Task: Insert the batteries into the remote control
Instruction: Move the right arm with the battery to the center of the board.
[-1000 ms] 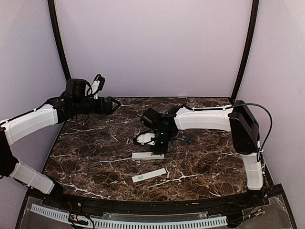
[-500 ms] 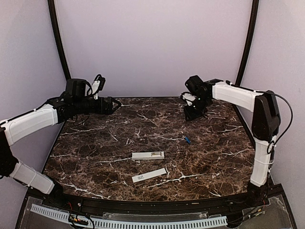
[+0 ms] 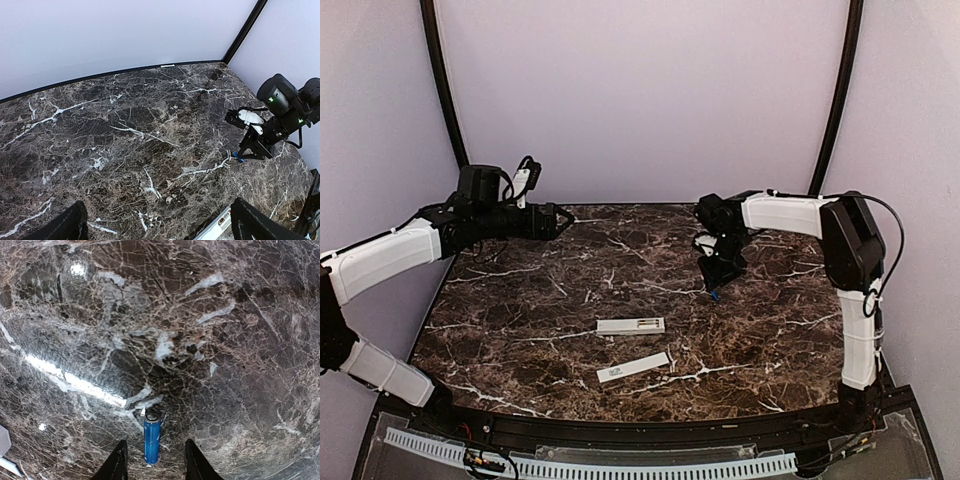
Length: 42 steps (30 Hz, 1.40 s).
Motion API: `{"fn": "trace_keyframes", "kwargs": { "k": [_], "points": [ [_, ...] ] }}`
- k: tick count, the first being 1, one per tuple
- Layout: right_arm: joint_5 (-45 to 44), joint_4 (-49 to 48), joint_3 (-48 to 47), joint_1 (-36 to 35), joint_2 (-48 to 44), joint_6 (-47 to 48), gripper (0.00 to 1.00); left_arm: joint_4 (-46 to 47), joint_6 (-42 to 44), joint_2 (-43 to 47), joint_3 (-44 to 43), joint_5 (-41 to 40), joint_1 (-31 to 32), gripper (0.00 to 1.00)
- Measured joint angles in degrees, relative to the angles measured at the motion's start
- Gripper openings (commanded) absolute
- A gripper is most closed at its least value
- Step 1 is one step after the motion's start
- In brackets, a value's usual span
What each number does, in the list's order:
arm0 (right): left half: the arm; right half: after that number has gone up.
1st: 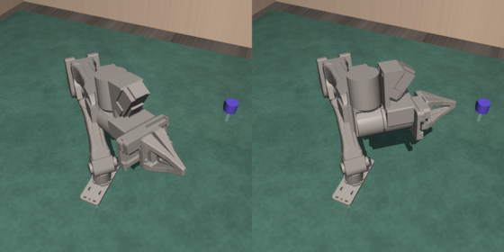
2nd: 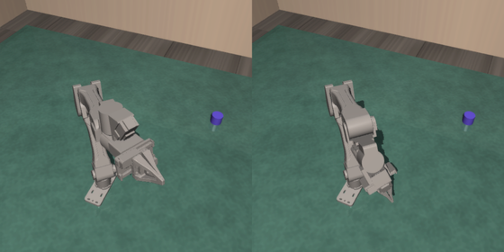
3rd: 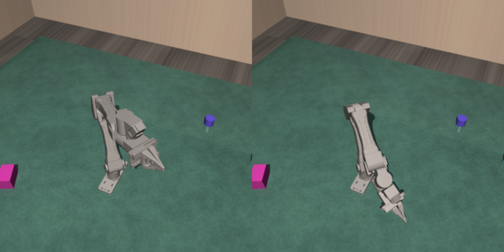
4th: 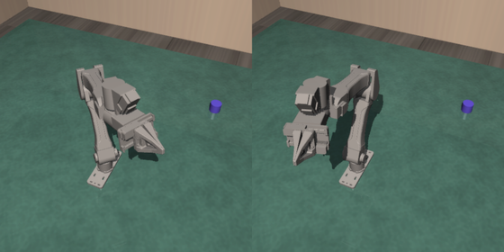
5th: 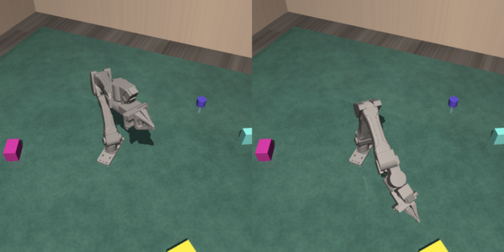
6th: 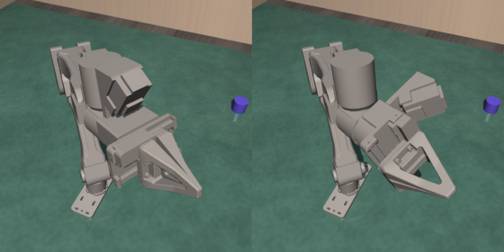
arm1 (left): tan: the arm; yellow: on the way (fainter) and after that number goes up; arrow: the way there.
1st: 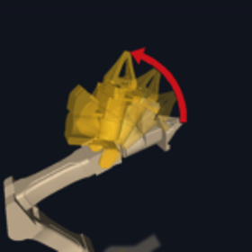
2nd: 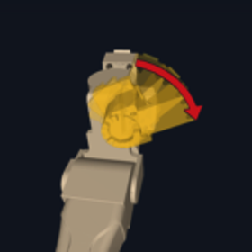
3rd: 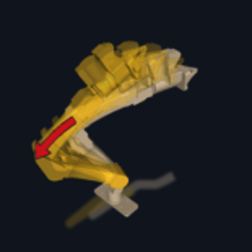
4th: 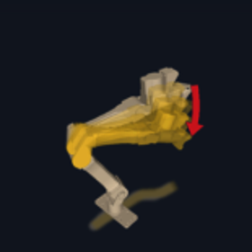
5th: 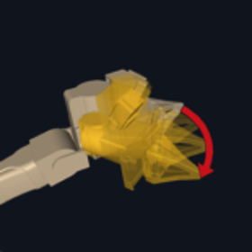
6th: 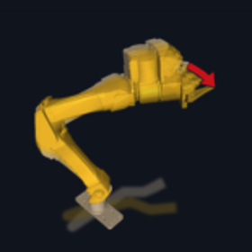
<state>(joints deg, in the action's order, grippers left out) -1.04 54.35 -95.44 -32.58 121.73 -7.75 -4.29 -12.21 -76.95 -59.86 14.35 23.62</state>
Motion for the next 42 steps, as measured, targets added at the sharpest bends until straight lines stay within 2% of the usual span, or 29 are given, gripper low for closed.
{"fn": "trace_keyframes", "kwargs": {
  "k": [10, 19, 35, 40, 42],
  "points": [
    [-0.3, 1.7, -3.2, 0.1, -0.5, 3.0, 0.38, 0.1, 0.0, 0.0, 0.0, 0.0, 0.0, 0.99],
    [0.4, 4.2, -7.1, 0.1, 0.0, 2.8, 0.34, 0.8, 0.0, 0.0, 0.0, 0.0, 0.0, 0.99],
    [2.4, 5.0, -4.7, -0.5, 4.8, 0.9, 0.16, 1.0, 0.0, 0.0, 0.0, 0.2, 0.0, 0.99],
    [1.6, 5.2, -3.7, -0.6, 4.8, 0.2, 0.00, 1.0, 0.0, 0.0, 0.0, 0.2, 0.0, 0.99],
    [1.0, 5.1, -3.5, -0.7, 4.6, -0.9, 0.00, 1.0, 0.0, 0.0, 0.0, 0.2, 0.0, 0.99]
  ]
}}
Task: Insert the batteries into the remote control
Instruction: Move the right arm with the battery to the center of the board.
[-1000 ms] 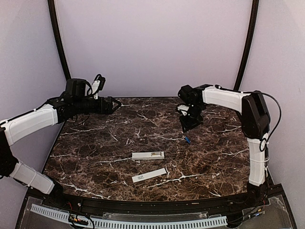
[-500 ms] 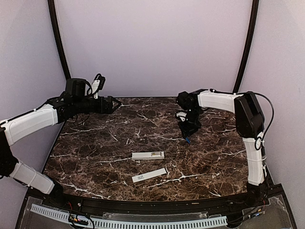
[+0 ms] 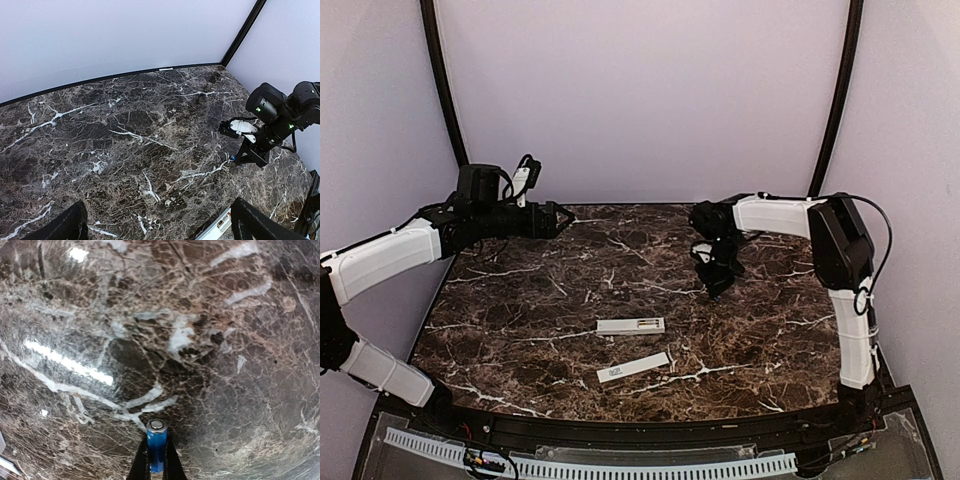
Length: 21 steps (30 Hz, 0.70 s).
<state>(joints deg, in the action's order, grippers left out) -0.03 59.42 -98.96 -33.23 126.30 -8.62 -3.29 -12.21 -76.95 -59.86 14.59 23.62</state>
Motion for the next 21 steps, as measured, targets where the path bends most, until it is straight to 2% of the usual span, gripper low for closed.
{"fn": "trace_keyframes", "kwargs": {
  "k": [4, 9, 17, 21],
  "points": [
    [0.6, -1.6, 2.8, 0.3, -1.9, -4.2, 0.00, 0.0, 0.0, 0.0, 0.0, 0.0, 0.0, 0.99],
    [5.6, -5.3, 11.3, 1.3, -7.8, -15.2, 0.00, 0.0, 0.0, 0.0, 0.0, 0.1, 0.0, 0.99],
    [11.7, -8.9, 22.6, 1.5, -16.0, -41.2, 0.00, -0.1, 0.0, 0.6, 0.0, -0.7, -0.1, 0.99],
    [14.0, -8.7, 26.3, 0.5, -16.5, -53.9, 0.00, -0.1, 0.0, 1.9, 0.0, -1.2, -0.2, 0.99]
  ]
}}
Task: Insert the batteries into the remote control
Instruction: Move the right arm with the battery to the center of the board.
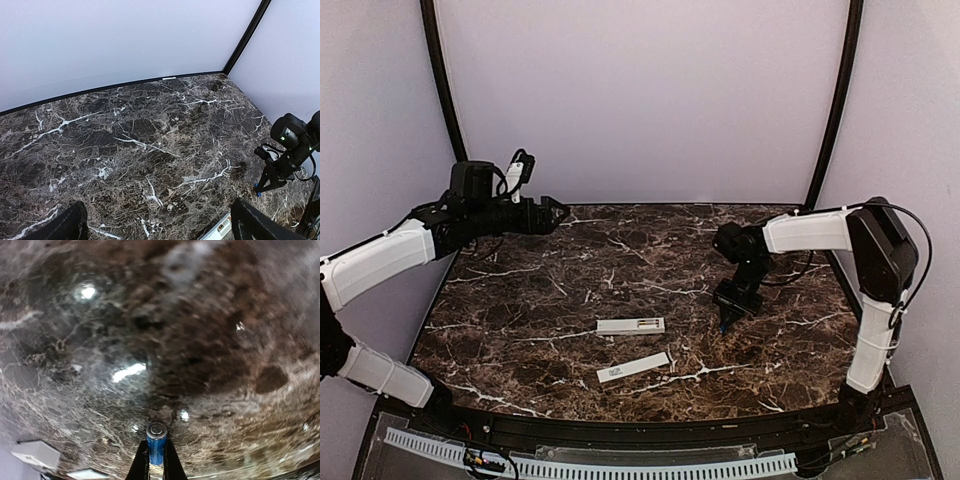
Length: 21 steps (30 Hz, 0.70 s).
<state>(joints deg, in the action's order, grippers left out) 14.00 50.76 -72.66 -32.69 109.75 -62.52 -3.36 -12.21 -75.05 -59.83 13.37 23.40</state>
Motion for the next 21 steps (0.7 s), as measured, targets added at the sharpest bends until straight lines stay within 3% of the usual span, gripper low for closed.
{"fn": "trace_keyframes", "kwargs": {
  "k": [7, 14, 18, 21],
  "points": [
    [-3.5, 3.7, -1.5, -4.4, -2.7, -19.2, 0.00, 0.0, 0.0, 1.5, 0.0, -0.7, 0.0, 0.99],
    [0.1, 4.1, -1.7, -4.6, 1.8, -26.9, 0.00, 0.0, 0.0, 2.5, 0.3, -0.8, 0.0, 0.99],
    [0.2, 5.4, -3.7, -4.6, 3.1, -27.3, 0.30, 0.0, 0.0, 2.8, 0.3, -0.8, 0.0, 0.99],
    [0.0, 6.2, -5.1, -4.6, 4.0, -27.0, 0.44, 0.0, 0.0, 2.9, 0.3, -0.8, 0.0, 0.99]
  ]
}}
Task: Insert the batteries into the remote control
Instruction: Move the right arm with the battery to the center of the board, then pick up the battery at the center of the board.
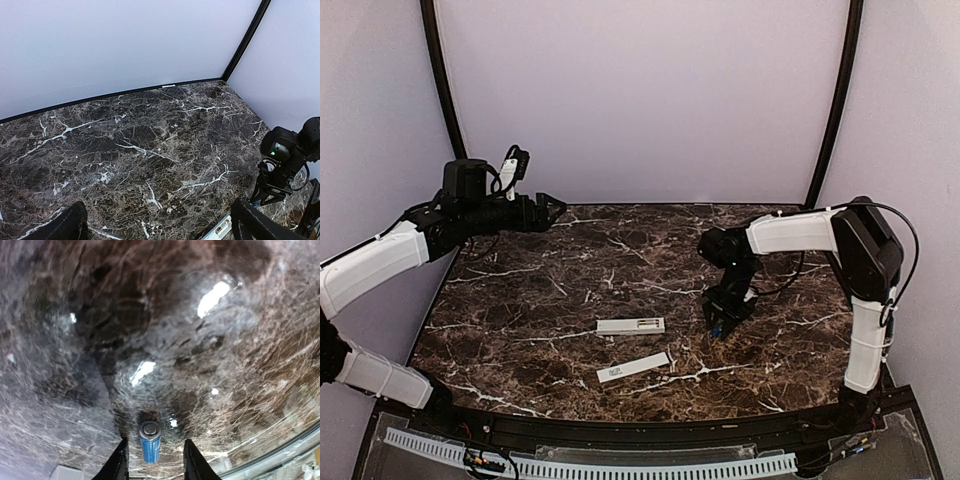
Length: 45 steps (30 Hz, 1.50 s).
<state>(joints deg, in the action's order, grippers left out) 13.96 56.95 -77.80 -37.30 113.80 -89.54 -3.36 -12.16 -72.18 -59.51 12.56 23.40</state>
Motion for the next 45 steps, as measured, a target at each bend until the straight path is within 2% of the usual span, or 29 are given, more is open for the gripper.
{"fn": "trace_keyframes", "kwargs": {
  "k": [2, 8, 11, 14, 18, 20, 23, 25, 28, 31, 33, 37, 39, 45],
  "points": [
    [0.0, 0.1, 0.0, 0.0, 0.0, 0.4, 0.52, 0.0, 0.0, 0.0, 0.0, 0.0, 0.0, 0.99],
    [0.0, 1.0, -0.4, 0.3, 0.0, 3.5, 0.62, 0.0, 0.4, 0.0, 0.0, 0.0, 0.0, 0.99],
    [-2.1, 2.6, -3.0, 0.3, -0.5, 8.3, 0.63, 0.0, 0.5, 0.0, 0.0, 0.0, 0.0, 0.99],
    [-4.0, 1.3, -7.8, 0.3, -2.8, 18.5, 0.64, 0.0, 0.6, 0.0, 0.0, 0.0, 0.0, 0.99],
    [-1.4, -8.7, -12.3, 0.6, -9.3, 42.5, 0.63, 0.0, 0.8, 0.0, 0.0, 0.0, 0.0, 0.99],
    [3.0, -12.1, -16.7, 0.7, -10.6, 58.2, 0.63, 0.0, 1.0, 0.0, 0.0, 0.0, 0.0, 0.99],
    [11.1, -13.3, -20.6, 0.6, -11.3, 84.1, 0.65, 0.0, 1.5, 0.0, 0.1, 0.2, 0.0, 0.99],
    [13.8, -9.8, -20.6, -0.7, -11.4, 102.9, 0.63, 0.3, 2.1, 0.2, 0.5, 0.6, 0.0, 0.99],
    [9.5, -5.5, -17.4, -5.6, -10.5, 123.9, 0.56, 0.4, 3.0, 0.6, 1.2, 2.0, 0.0, 0.99],
    [0.4, -3.0, -10.9, -11.3, -8.5, 138.0, 0.57, 0.7, 4.0, 0.7, 1.6, 3.5, 0.0, 0.99],
    [-3.6, -1.1, -8.0, -13.1, -6.1, 143.4, 0.58, 0.8, 4.6, 0.7, 1.9, 4.2, 0.0, 0.99],
    [-8.8, 0.2, -5.2, -11.6, -4.9, 149.3, 0.56, 1.0, 5.6, 0.7, 2.7, 4.4, 0.0, 0.99],
    [-11.2, 0.0, -4.5, -10.6, -4.8, 151.1, 0.52, 1.1, 5.9, 0.7, 2.9, 4.4, 0.0, 0.99],
    [-17.3, -0.4, -1.4, -8.9, -2.9, 154.0, 0.51, 1.2, 6.4, 0.7, 3.2, 4.6, 0.0, 0.99]
  ]
}}
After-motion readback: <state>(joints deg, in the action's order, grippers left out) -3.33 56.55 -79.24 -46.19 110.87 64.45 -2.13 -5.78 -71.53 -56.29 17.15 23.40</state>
